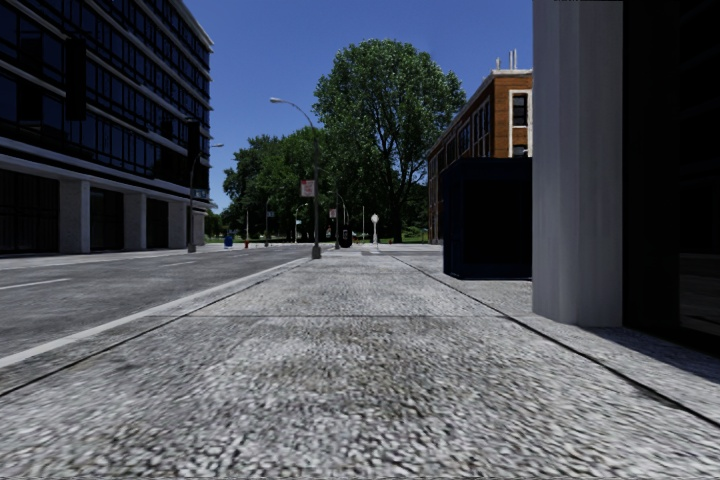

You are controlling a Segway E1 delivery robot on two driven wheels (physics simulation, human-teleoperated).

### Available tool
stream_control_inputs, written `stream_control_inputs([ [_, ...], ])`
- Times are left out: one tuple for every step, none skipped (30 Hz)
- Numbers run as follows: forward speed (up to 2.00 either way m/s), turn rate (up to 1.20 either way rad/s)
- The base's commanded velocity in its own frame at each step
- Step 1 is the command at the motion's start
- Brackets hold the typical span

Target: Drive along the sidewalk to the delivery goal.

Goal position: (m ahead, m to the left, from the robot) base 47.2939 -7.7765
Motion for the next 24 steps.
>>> stream_control_inputs([
  [2.0, 0.0],
  [2.0, 0.0],
  [2.0, 0.0],
  [2.0, 0.0],
  [2.0, 0.0],
  [2.0, 0.0],
  [2.0, 0.0],
  [2.0, 0.0],
  [2.0, 0.0],
  [2.0, 0.0],
  [2.0, 0.0],
  [2.0, 0.0],
  [2.0, 0.0],
  [2.0, 0.0],
  [2.0, 0.0],
  [2.0, 0.0],
  [2.0, 0.0],
  [2.0, 0.0],
  [2.0, 0.0],
  [2.0, 0.0],
  [2.0, 0.0],
  [2.0, 0.0],
  [2.0, 0.0],
  [2.0, 0.0],
])
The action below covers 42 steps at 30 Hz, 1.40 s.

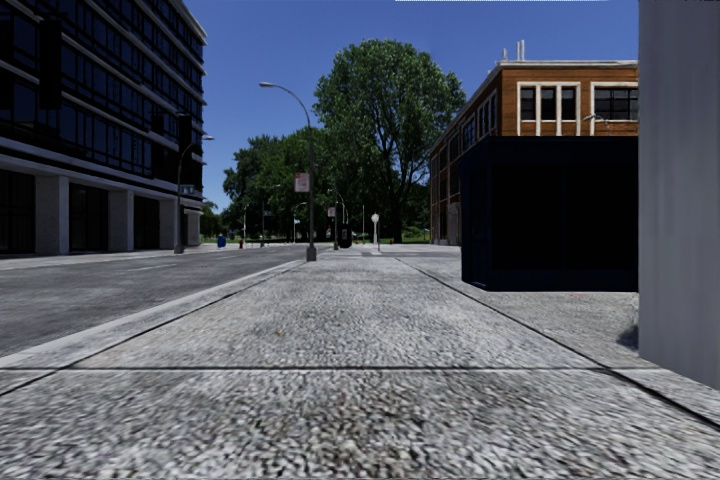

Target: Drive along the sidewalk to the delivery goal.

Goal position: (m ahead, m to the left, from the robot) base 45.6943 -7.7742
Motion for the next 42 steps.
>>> stream_control_inputs([
  [2.0, 0.0],
  [2.0, 0.0],
  [2.0, 0.0],
  [2.0, 0.01],
  [2.0, 0.09],
  [2.0, 0.14],
  [2.0, 0.17],
  [2.0, 0.17],
  [2.0, 0.19],
  [2.0, 0.22],
  [2.0, 0.23],
  [2.0, 0.23],
  [2.0, 0.23],
  [2.0, 0.23],
  [2.0, 0.23],
  [2.0, 0.25],
  [2.0, 0.26],
  [2.0, 0.26],
  [2.0, 0.33],
  [2.0, 0.35],
  [2.0, 0.35],
  [2.0, 0.36],
  [2.0, 0.36],
  [2.0, 0.36],
  [2.0, 0.36],
  [2.0, 0.36],
  [2.0, 0.36],
  [2.0, 0.36],
  [2.0, 0.28],
  [2.0, 0.0],
  [2.0, 0.0],
  [2.0, 0.0],
  [2.0, 0.0],
  [2.0, 0.0],
  [2.0, 0.0],
  [2.0, 0.0],
  [2.0, 0.0],
  [2.0, 0.0],
  [2.0, 0.0],
  [2.0, 0.0],
  [2.0, 0.0],
  [2.0, 0.0],
])
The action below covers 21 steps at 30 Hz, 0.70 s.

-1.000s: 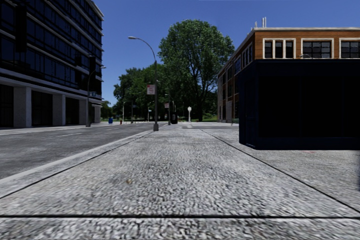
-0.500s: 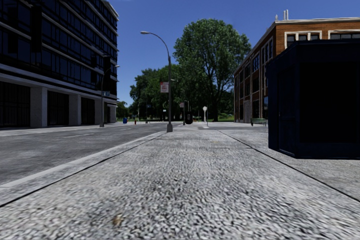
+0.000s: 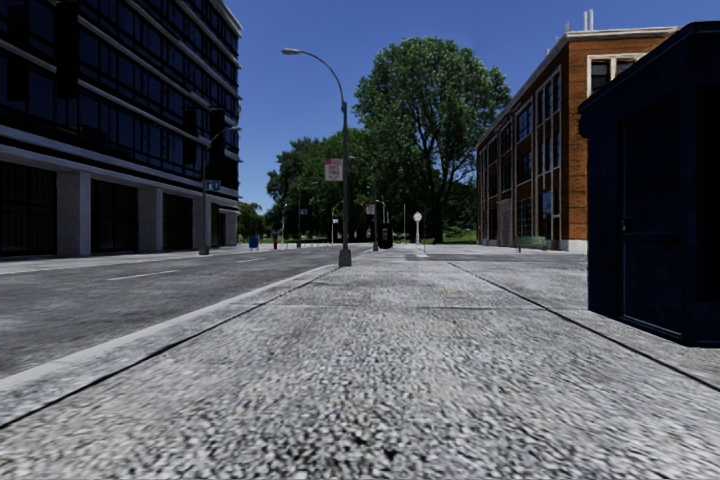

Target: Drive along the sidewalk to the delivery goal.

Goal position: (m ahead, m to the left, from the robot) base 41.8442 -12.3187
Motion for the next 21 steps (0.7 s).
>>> stream_control_inputs([
  [2.0, 0.0],
  [2.0, 0.0],
  [2.0, 0.0],
  [2.0, 0.0],
  [2.0, 0.0],
  [2.0, 0.0],
  [2.0, 0.0],
  [2.0, 0.0],
  [2.0, 0.0],
  [2.0, 0.0],
  [2.0, 0.0],
  [2.0, 0.0],
  [2.0, 0.0],
  [2.0, 0.0],
  [2.0, 0.0],
  [2.0, 0.0],
  [2.0, 0.0],
  [2.0, 0.0],
  [2.0, 0.0],
  [2.0, 0.0],
  [2.0, 0.0],
])
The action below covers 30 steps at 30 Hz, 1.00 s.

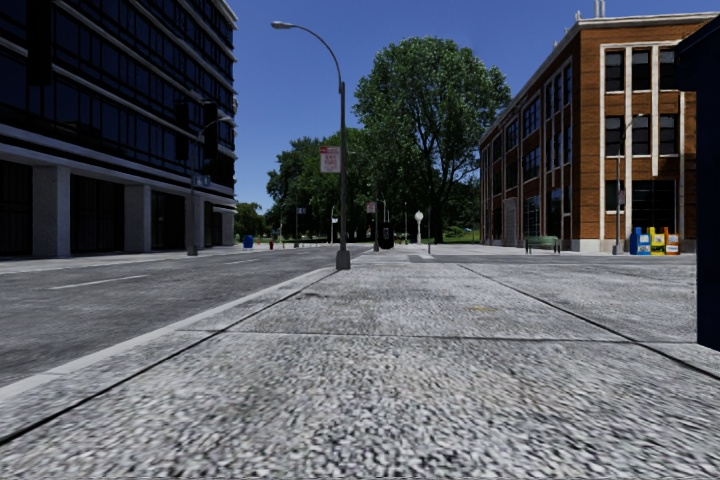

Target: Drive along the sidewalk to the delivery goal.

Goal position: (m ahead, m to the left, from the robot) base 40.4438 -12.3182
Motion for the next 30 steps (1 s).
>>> stream_control_inputs([
  [2.0, 0.0],
  [2.0, 0.0],
  [2.0, 0.0],
  [2.0, 0.0],
  [2.0, 0.0],
  [2.0, 0.0],
  [2.0, 0.0],
  [2.0, 0.0],
  [2.0, 0.0],
  [2.0, 0.0],
  [2.0, 0.0],
  [2.0, 0.0],
  [2.0, 0.0],
  [2.0, 0.0],
  [2.0, 0.0],
  [2.0, 0.0],
  [2.0, 0.0],
  [2.0, 0.0],
  [2.0, 0.0],
  [2.0, 0.0],
  [2.0, -0.05],
  [2.0, -0.1],
  [2.0, -0.1],
  [2.0, -0.11],
  [2.0, -0.12],
  [2.0, -0.12],
  [2.0, -0.12],
  [2.0, -0.12],
  [2.0, -0.12],
  [2.0, -0.18],
])
